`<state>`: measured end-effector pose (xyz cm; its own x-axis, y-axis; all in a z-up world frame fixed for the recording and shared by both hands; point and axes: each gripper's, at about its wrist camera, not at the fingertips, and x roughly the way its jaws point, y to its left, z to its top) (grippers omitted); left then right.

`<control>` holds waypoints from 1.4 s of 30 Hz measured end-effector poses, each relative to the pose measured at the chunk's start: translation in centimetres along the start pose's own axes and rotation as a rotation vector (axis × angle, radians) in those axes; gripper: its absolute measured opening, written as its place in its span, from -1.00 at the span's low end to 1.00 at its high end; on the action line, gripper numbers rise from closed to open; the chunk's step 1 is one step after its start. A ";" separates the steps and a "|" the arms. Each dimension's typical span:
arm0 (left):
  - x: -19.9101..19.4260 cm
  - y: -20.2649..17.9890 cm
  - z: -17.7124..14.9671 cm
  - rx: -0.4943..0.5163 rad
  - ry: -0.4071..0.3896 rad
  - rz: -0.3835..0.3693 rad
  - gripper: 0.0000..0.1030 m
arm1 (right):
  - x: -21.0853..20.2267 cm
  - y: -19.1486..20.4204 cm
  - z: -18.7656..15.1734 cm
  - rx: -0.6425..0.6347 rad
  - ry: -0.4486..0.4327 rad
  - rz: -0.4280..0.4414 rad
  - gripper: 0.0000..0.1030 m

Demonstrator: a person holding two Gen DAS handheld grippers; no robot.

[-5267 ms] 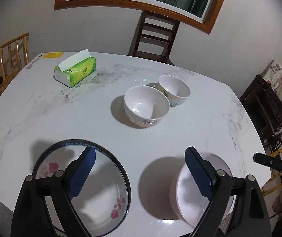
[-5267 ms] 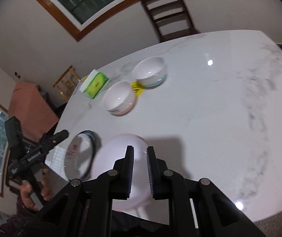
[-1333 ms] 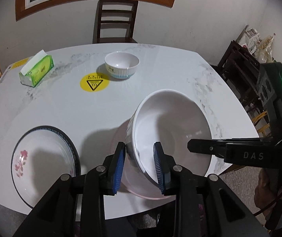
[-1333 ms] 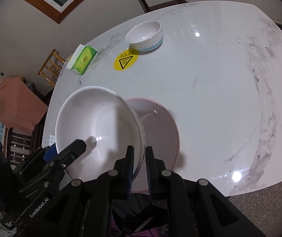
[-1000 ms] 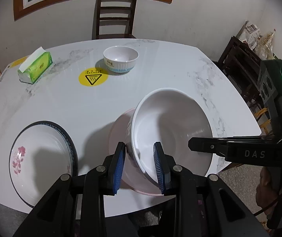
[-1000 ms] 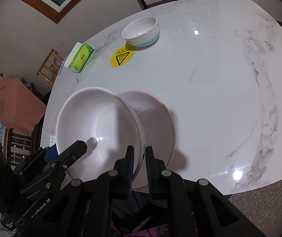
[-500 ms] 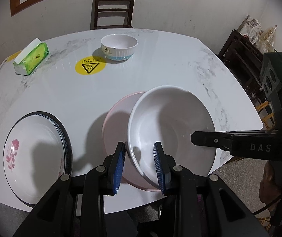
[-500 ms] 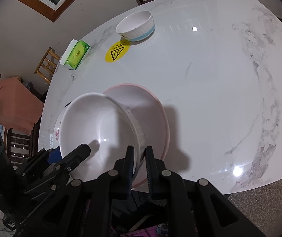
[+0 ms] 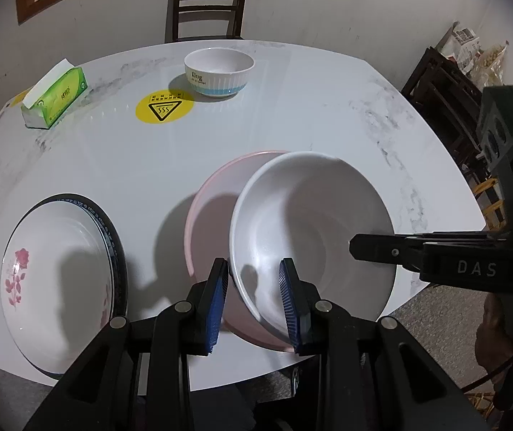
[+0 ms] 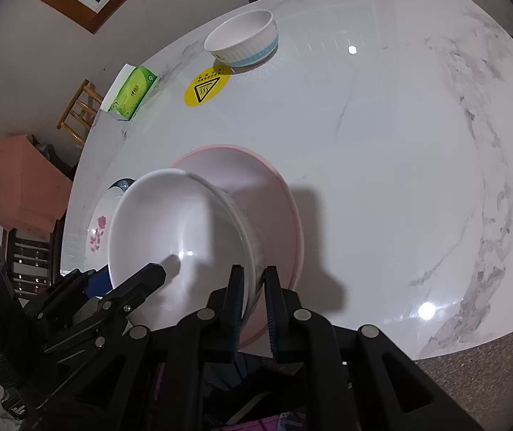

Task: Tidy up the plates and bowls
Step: 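Lower the Rabbit bowl into the pink bowl and open both grippers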

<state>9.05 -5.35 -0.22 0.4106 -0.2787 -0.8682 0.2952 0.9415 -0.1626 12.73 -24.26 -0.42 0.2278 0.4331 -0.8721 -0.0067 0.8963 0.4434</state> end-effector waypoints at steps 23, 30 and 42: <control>-0.7 -0.2 0.2 0.054 -0.088 0.058 0.15 | 1.3 1.4 0.4 -0.089 -0.031 -0.072 -0.70; -1.2 0.6 0.6 0.033 -0.114 0.071 0.17 | -0.5 1.0 0.8 -0.097 -0.121 -0.077 -0.69; -1.8 1.9 1.2 -0.017 -0.110 0.056 0.38 | -2.0 -1.4 0.2 -0.081 -0.177 0.047 -0.71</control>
<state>9.94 -3.35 1.61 0.5185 -0.2439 -0.8196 0.2550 0.9589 -0.1241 12.49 -26.40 0.75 0.3933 0.4578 -0.7974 -0.0983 0.8832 0.4586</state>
